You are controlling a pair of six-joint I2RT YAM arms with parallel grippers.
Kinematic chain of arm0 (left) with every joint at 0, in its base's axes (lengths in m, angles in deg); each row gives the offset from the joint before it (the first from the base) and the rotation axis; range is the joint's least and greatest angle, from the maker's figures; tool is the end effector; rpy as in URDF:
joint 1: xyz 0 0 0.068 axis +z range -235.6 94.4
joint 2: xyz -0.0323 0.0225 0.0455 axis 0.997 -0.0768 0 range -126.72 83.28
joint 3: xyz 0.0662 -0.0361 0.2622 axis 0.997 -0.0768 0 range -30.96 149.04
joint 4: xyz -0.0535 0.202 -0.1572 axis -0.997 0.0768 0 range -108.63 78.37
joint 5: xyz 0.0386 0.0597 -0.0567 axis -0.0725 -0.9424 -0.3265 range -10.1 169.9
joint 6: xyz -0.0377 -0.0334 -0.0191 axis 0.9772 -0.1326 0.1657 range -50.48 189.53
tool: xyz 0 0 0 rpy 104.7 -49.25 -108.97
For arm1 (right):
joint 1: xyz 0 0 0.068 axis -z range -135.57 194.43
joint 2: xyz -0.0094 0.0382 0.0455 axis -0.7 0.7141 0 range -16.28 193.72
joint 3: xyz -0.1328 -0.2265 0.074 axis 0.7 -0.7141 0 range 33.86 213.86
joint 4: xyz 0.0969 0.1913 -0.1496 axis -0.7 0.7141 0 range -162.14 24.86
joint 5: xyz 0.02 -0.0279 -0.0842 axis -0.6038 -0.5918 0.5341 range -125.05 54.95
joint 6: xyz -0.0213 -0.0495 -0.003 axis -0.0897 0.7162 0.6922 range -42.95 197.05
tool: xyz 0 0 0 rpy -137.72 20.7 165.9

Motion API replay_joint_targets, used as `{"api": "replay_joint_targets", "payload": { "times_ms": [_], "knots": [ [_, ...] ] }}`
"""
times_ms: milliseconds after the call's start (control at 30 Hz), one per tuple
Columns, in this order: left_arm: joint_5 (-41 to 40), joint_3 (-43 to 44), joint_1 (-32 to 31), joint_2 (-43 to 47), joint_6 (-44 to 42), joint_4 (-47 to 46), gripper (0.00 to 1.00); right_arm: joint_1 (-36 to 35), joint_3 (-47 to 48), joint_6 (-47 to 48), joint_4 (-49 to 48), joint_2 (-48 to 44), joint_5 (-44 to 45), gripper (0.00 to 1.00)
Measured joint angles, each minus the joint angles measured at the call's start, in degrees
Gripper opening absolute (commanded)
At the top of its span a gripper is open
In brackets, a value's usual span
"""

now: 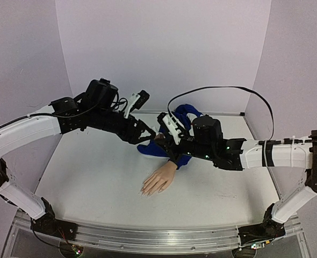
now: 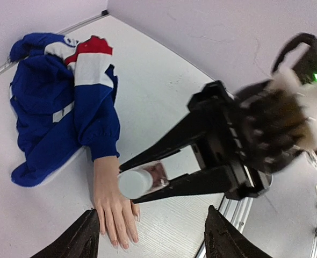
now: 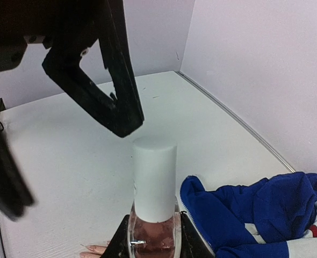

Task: Paint the nails

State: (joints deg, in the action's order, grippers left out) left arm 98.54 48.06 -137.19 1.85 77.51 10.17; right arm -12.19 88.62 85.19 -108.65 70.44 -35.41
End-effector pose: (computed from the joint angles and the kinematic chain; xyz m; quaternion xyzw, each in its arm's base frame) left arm 0.1900 -0.2578 0.3686 0.3931 0.7687 -0.3631 0.3503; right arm 0.1945 0.2956 0.3070 -0.3653 0.5717 0.3036 0.6690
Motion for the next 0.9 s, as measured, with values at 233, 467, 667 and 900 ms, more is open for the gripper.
{"api": "replay_joint_targets", "payload": {
  "times_ms": [233, 467, 667, 900],
  "knots": [
    [-4.81, 0.07, 0.0, -1.97, 6.93, -0.92, 0.51, -1.14, 0.37, 0.66, 0.07, 0.68, 4.92, 0.0],
    [-5.62, 2.34, 0.0, -4.33, 10.64, -2.29, 0.42, -2.32, 0.37, 1.66, 0.15, 1.46, 7.39, 0.0],
    [-4.92, 2.75, 0.0, -6.58, 11.85, -2.4, 0.37, -2.78, 0.37, 2.54, 0.35, 1.46, 8.41, 0.0],
    [-4.2, 2.91, 0.0, -7.15, 12.09, -2.25, 0.22, -2.84, 0.37, 2.78, 0.46, 1.46, 9.01, 0.0]
  ]
}}
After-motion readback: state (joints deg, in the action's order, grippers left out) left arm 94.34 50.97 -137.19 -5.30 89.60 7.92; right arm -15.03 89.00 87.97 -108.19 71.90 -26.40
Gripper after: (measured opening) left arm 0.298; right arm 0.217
